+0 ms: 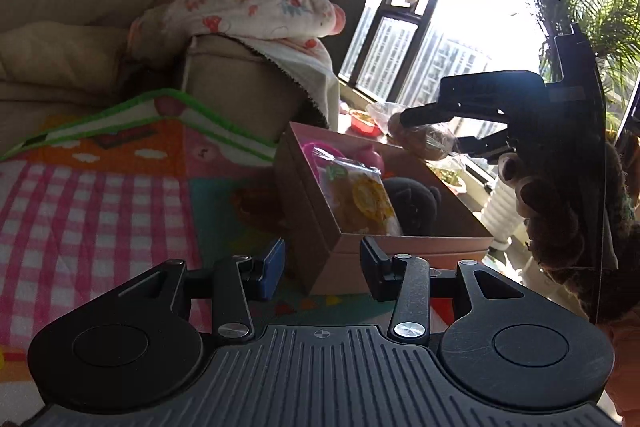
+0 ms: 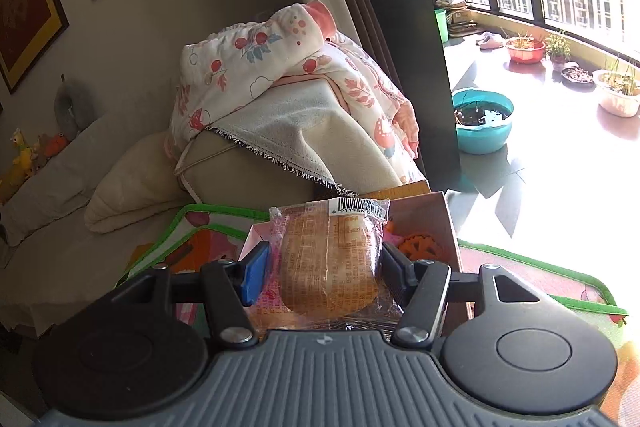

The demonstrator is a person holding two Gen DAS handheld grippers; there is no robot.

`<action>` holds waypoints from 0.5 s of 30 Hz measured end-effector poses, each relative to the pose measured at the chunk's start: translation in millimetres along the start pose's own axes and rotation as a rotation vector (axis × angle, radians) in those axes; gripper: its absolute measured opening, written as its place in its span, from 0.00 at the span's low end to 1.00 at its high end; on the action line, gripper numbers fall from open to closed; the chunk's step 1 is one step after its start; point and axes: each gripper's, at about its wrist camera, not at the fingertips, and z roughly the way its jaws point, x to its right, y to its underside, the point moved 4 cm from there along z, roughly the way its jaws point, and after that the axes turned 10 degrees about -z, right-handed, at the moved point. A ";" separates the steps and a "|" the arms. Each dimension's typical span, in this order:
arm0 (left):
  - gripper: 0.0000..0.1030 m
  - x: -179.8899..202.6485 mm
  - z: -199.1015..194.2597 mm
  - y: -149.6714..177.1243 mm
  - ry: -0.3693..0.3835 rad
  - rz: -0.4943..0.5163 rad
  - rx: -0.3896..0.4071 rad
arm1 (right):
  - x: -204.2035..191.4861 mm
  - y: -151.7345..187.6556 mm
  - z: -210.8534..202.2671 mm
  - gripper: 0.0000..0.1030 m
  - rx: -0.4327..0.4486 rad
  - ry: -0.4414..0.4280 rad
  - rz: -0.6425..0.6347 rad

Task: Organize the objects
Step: 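Lower the bagged loaf into the pink box and open the right tool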

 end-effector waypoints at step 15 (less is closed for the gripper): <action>0.45 -6.8 4.6 -2.2 -0.015 -0.029 -0.015 | 1.2 11.5 -7.8 0.68 -0.004 -0.007 -0.088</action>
